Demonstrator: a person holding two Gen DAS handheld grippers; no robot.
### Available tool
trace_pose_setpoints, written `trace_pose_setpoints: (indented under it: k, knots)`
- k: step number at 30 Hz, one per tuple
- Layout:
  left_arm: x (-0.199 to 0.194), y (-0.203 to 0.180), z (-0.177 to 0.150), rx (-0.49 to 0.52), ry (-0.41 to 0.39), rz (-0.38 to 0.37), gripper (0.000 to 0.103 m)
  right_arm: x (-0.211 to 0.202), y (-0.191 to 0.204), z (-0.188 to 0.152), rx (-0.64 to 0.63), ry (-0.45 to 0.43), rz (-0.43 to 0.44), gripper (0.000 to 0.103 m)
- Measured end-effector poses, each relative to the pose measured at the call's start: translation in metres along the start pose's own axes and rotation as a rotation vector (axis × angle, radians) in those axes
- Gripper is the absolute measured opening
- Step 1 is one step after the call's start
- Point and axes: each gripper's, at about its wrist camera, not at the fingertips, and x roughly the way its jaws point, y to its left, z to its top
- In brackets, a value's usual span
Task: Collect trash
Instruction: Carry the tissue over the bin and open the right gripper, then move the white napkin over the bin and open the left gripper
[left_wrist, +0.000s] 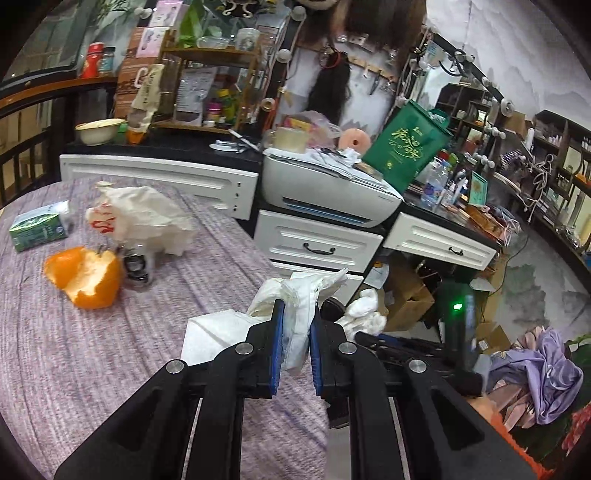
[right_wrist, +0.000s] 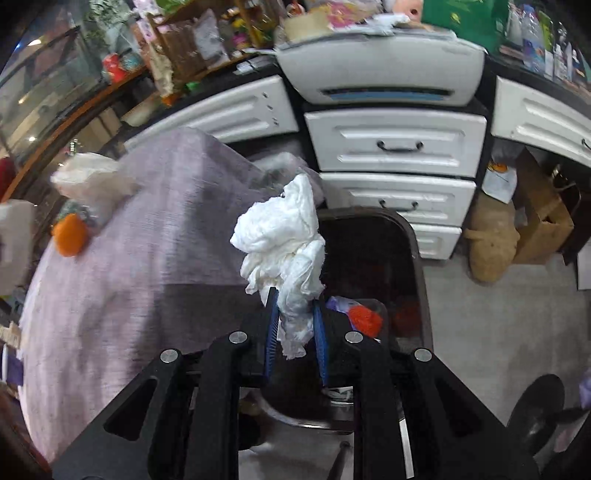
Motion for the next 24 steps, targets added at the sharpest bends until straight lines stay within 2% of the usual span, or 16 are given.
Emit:
trace_pose_setpoints:
  k: [6, 9, 11, 24]
  knots:
    - [0.014, -0.021, 0.002, 0.023, 0.016, -0.044, 0.013, 0.034, -0.021, -0.008, 0.055, 0.050, -0.046, 0.020]
    - [0.022, -0.028, 0.001, 0.022, 0.036, -0.070, 0.013, 0.046, -0.031, -0.012, 0.099, 0.071, -0.055, 0.037]
    - [0.027, -0.031, 0.000, 0.019, 0.048, -0.086, 0.013, 0.049, -0.040, -0.016, 0.126, 0.071, -0.066, 0.061]
    - [0.078, -0.062, -0.017, 0.045, 0.176, -0.171, 0.013, 0.020, -0.086, -0.033, 0.206, 0.028, -0.155, 0.062]
